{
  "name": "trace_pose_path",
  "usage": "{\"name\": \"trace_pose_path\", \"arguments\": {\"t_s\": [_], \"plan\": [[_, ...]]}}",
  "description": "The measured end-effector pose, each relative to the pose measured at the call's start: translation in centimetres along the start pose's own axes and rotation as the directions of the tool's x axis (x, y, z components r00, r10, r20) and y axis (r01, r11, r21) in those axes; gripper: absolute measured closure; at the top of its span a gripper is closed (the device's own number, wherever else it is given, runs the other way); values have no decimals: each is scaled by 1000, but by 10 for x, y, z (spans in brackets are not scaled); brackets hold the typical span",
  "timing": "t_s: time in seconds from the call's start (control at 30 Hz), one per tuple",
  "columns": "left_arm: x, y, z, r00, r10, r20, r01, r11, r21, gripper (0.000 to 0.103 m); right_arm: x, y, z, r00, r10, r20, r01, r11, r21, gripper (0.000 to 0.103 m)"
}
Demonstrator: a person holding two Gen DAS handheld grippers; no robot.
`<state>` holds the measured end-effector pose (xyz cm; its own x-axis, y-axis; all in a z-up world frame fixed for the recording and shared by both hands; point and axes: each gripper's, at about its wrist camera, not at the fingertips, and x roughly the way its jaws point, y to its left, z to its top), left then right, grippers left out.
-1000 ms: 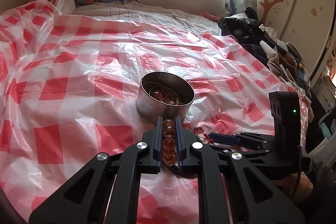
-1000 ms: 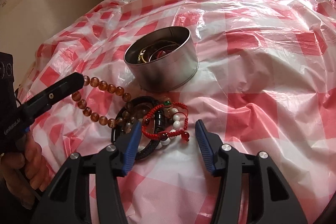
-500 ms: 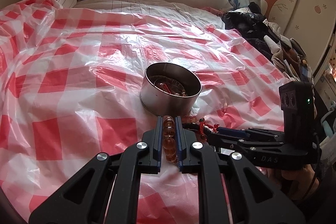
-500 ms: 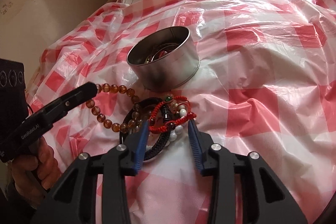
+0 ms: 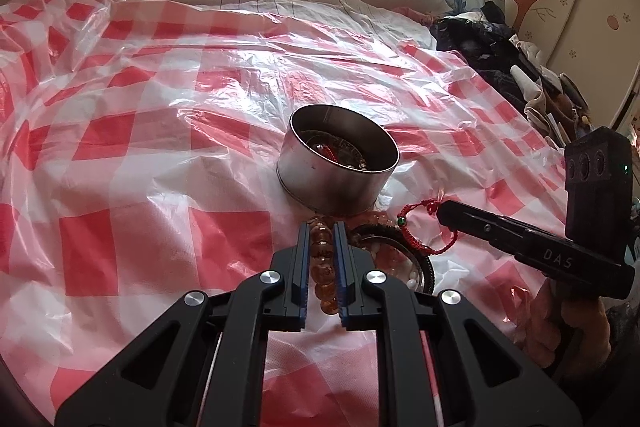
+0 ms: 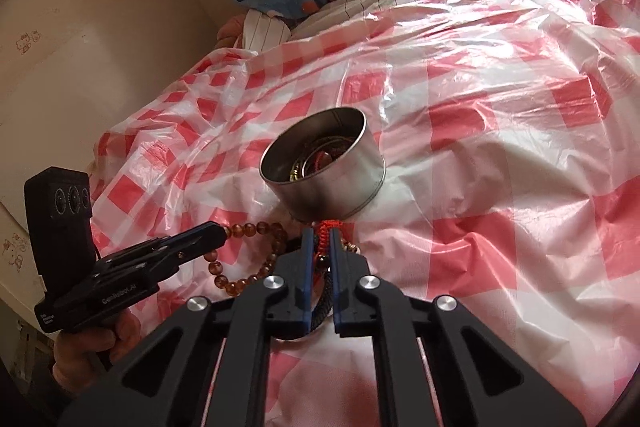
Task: Organize jewelry
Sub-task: 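Carry both pieces over the silver tin and open both tools to drop them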
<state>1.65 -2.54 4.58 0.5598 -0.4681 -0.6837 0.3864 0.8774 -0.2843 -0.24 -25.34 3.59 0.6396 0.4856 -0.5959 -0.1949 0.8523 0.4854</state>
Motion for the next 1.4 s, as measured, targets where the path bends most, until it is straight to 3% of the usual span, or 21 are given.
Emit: {"name": "trace_pose_path", "arguments": {"t_s": [0.1, 0.33, 0.6, 0.97, 1.27, 1.4], "plan": [[-1, 1, 1, 1000, 3, 1, -3, 1000, 2, 93, 3, -5, -2, 1000, 4, -23, -3, 1000, 25, 95], [-5, -4, 2, 1000, 15, 24, -16, 999, 27, 93, -7, -1, 1, 999, -3, 33, 3, 1000, 6, 95], [-13, -29, 7, 993, 96, 63, -102, 988, 114, 93, -23, 14, 6, 992, 27, 124, -21, 998, -54, 95], [-39, -44, 36, 986, 45, 160, -61, 994, 95, 93, -31, 27, 28, 974, 72, 214, -52, 994, -96, 95], [-32, -61, 69, 972, 2, 236, -20, 997, 73, 93, -15, 29, 46, 973, 27, 230, 0, 993, -117, 95], [-19, -67, 80, 964, 20, 264, -38, 997, 63, 93, 2, 28, 56, 975, 17, 221, 10, 993, -119, 95]]}}
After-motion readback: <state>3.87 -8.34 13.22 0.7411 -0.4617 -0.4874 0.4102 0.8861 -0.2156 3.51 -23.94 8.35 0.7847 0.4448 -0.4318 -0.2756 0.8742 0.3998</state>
